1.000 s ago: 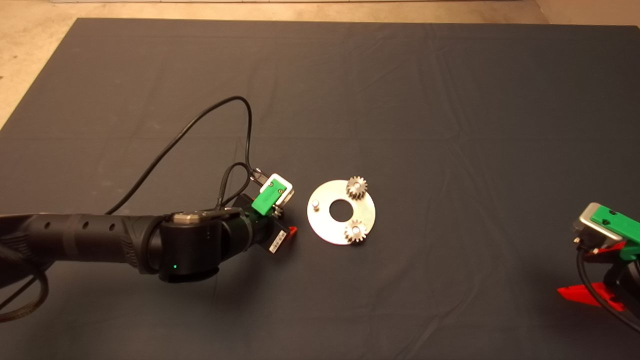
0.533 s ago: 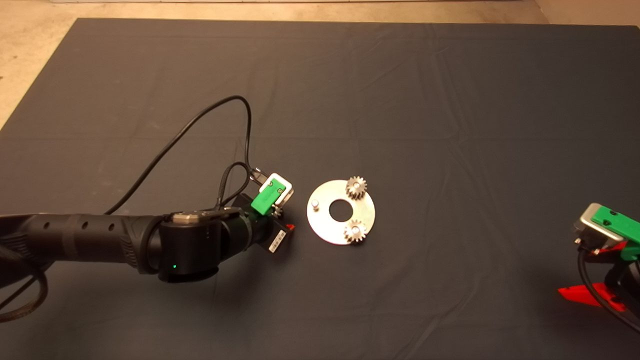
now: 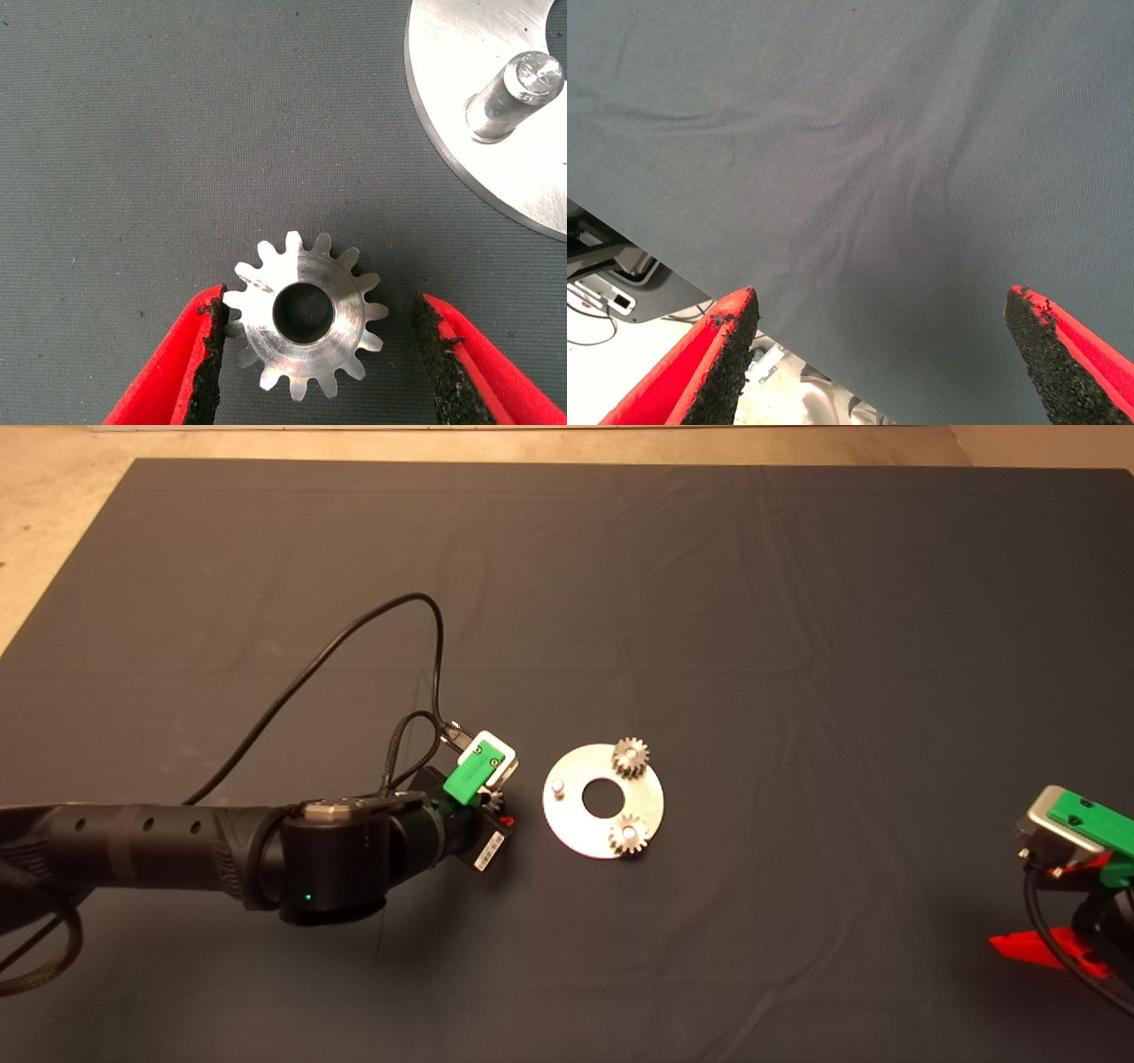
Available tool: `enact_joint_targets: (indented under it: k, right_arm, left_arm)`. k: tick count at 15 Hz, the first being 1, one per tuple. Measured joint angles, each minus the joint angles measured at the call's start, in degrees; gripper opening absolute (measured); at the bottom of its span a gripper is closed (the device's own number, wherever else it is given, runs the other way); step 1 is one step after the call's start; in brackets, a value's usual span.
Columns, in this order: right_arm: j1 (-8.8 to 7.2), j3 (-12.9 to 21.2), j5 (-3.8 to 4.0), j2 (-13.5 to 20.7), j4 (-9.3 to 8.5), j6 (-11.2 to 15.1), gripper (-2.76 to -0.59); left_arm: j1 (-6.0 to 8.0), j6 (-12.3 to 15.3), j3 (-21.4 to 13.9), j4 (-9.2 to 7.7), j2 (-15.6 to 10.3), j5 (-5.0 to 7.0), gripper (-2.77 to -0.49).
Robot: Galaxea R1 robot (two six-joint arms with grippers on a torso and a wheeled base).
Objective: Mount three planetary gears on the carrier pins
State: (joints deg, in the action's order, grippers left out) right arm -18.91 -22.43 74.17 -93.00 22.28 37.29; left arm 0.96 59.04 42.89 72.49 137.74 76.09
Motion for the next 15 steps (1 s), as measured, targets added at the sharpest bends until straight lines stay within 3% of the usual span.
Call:
enact_joint_targets:
  k: [7,15]
  right_arm:
    - [0.00,0.0,-0.46,0.0,0.00,0.0,-1.31]
    - [0.00,0.0,-0.50,0.0,-0.01,0.0,-1.31]
  left_arm:
    - [0.00,-0.8,0.0,0.17,-0.3,-0.02,-2.22]
    - [-0.02,-1.7,0.0,0.20,-0.6,-0.36,-2.32]
